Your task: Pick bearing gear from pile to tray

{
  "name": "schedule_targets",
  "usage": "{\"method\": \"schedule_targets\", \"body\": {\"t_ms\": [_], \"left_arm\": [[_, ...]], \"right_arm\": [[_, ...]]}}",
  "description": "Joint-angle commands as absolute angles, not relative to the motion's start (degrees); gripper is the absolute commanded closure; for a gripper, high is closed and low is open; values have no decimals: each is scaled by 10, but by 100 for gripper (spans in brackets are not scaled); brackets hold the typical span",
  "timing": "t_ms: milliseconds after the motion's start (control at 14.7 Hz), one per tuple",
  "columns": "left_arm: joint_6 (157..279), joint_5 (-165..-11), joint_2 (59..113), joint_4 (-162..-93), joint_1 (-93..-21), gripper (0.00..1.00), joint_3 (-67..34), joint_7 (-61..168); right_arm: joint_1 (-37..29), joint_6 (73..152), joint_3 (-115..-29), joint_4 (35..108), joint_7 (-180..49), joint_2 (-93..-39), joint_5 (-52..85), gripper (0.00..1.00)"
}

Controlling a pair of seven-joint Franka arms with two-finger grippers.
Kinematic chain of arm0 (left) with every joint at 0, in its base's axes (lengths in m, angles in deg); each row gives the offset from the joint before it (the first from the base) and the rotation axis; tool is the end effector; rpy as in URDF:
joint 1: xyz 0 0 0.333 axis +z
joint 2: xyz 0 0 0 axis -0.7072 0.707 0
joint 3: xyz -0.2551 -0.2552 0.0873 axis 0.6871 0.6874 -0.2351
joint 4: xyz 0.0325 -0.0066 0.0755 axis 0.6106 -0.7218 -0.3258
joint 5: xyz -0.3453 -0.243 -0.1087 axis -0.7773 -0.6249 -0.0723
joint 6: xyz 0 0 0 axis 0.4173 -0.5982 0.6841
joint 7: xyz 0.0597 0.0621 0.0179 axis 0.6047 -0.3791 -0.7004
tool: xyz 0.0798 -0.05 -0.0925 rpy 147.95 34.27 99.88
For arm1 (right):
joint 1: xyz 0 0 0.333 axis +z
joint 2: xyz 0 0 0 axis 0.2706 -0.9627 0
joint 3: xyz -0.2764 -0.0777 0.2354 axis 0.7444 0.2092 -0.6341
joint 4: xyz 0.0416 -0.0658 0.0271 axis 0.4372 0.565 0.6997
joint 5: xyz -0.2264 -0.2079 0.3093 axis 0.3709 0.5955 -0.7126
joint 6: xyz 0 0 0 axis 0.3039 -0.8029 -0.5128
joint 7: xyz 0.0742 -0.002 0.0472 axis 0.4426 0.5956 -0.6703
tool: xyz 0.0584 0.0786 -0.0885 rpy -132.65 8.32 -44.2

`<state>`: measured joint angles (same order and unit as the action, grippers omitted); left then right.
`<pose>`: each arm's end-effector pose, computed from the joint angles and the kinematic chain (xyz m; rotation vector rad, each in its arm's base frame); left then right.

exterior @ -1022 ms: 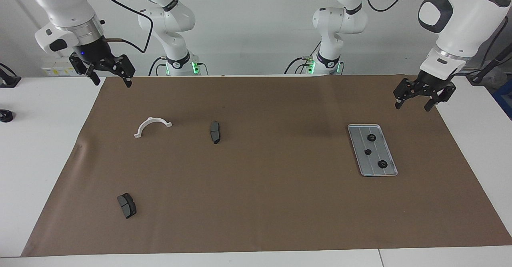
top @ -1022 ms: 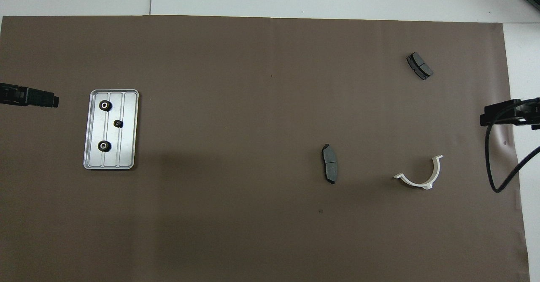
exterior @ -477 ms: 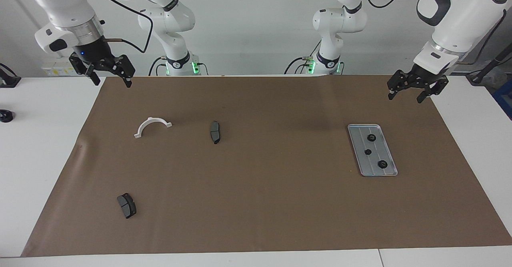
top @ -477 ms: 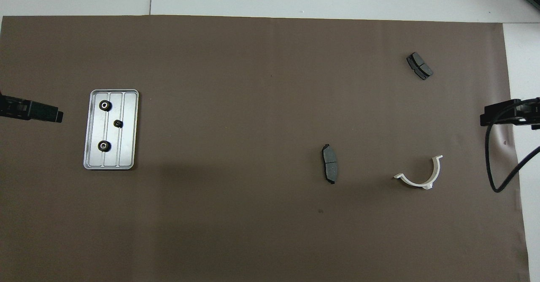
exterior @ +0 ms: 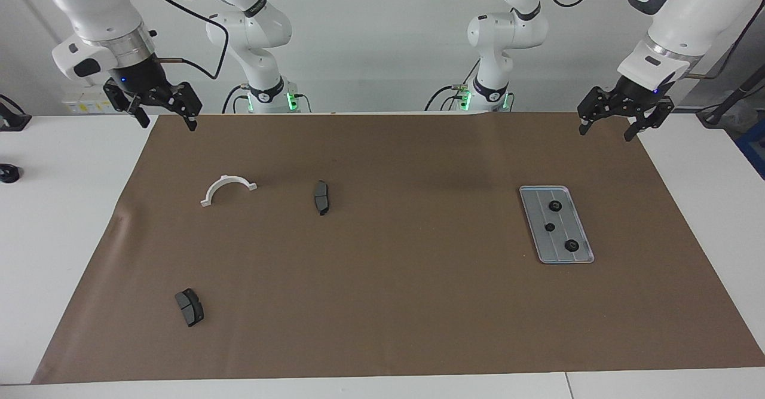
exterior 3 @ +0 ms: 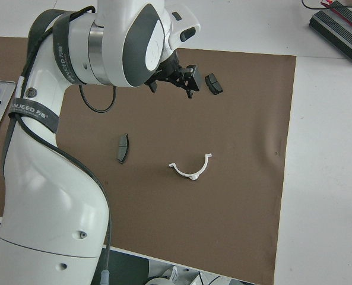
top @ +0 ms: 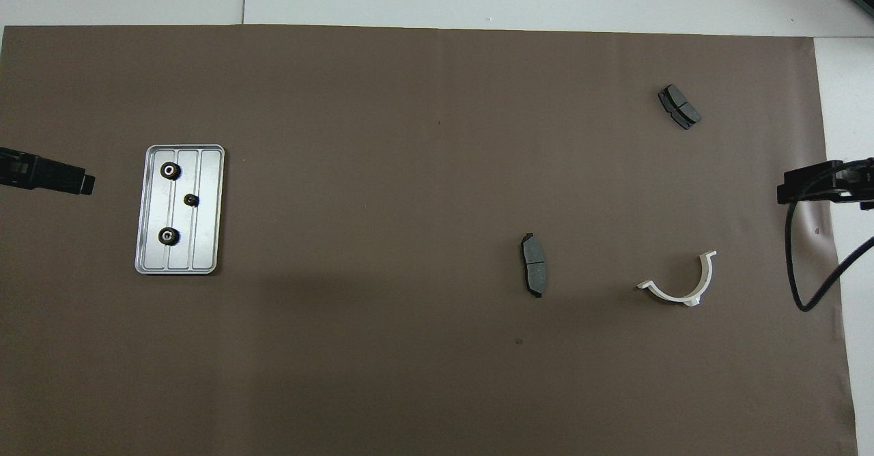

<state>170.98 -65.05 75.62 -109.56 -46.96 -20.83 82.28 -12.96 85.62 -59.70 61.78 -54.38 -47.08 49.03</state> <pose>0.5969 -0.0133 0.6583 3.0735 -0.3854 0.0486 0.5758 -0.0298 0.6621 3.1113 -0.1497 0.0179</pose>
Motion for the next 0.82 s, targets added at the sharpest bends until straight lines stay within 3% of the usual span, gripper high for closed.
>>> {"method": "schedule_targets", "body": {"t_ms": [0,749], "left_arm": [[1670,-653,772,-1069,-466,0,-202,826],[1683,-648,752,-1113,-464,0,-198,776]], "right_arm": [[-132,849,-599,617,-556,-469,484,0],[-132,849,-599,617,-556,-469,484,0]]}}
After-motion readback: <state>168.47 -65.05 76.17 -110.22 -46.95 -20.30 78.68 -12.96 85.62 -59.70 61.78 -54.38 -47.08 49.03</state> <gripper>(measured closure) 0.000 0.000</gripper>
